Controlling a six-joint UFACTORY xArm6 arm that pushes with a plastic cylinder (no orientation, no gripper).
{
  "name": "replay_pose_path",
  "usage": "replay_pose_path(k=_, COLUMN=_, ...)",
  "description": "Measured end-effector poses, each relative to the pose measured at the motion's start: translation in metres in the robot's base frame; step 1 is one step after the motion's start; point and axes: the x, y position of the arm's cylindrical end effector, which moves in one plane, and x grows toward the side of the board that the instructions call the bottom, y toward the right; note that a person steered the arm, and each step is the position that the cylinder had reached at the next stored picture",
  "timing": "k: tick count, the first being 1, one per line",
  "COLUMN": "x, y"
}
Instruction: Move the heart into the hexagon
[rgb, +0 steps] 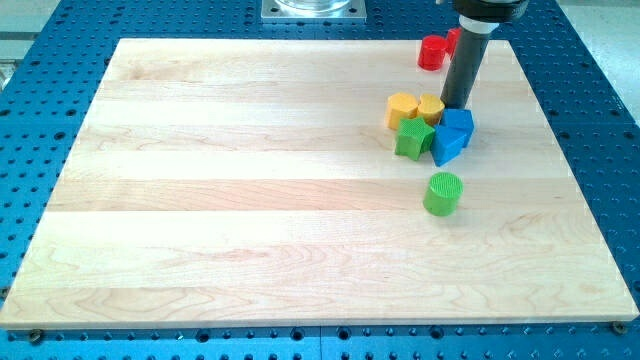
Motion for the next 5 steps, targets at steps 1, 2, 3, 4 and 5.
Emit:
replay_pose_path(k=1, x=-0.003, y=0.015)
replay_pose_path(k=2, x=0.007, y=0.025)
replay_pose_path(k=3, x=0.026, y=0.039)
replay_pose_path(k=4, x=0.034, y=0.02)
replay_pose_path(k=5, x=0.023, y=0.025)
